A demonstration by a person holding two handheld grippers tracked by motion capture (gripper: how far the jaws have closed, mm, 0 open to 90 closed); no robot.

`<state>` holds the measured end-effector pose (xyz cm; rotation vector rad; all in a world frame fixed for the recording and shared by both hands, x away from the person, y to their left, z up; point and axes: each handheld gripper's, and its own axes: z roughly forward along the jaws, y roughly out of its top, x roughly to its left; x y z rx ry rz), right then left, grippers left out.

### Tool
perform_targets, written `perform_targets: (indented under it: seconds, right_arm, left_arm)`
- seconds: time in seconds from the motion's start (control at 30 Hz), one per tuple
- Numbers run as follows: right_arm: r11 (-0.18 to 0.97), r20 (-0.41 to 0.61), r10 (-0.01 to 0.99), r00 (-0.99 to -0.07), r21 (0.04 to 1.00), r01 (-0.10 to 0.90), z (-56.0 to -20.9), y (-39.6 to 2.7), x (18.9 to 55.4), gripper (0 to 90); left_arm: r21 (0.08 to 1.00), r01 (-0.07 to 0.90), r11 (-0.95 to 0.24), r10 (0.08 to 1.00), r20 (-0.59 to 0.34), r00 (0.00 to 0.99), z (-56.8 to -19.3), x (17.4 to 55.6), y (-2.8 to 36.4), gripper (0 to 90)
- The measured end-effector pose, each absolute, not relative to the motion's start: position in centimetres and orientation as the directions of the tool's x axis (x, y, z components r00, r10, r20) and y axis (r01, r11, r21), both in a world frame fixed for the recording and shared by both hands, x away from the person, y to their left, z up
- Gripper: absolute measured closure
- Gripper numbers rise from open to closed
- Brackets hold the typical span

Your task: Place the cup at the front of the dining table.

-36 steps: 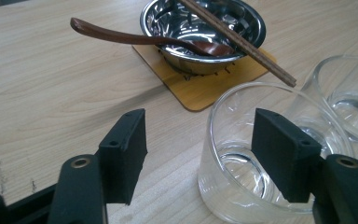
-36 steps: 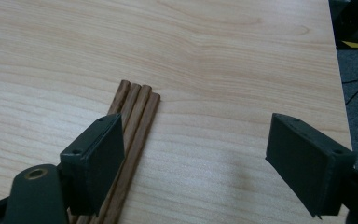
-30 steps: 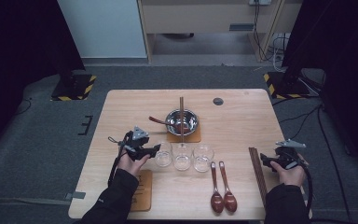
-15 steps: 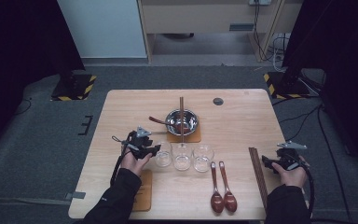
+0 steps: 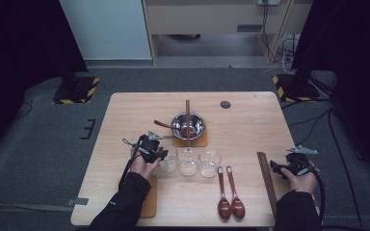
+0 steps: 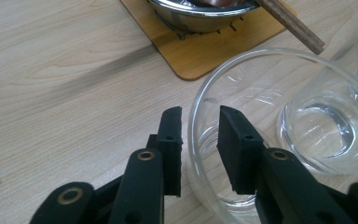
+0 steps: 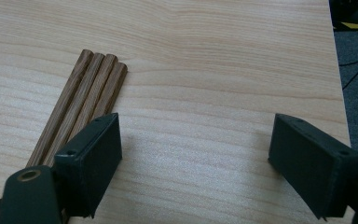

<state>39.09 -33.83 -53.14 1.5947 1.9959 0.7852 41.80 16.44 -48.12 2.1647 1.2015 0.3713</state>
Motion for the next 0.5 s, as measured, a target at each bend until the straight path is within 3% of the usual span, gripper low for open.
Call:
perform_targets:
  seconds: [0.5]
  right_arm:
    - [0.154, -0.002, 0.977, -0.212, 0.695, 0.703, -53.30, -33.79, 38.97, 15.0]
  left_arm:
    - [0.601, 0.706, -0.375, 0.856, -0.068, 0.513, -47.81, 41.92, 16.48, 76.6]
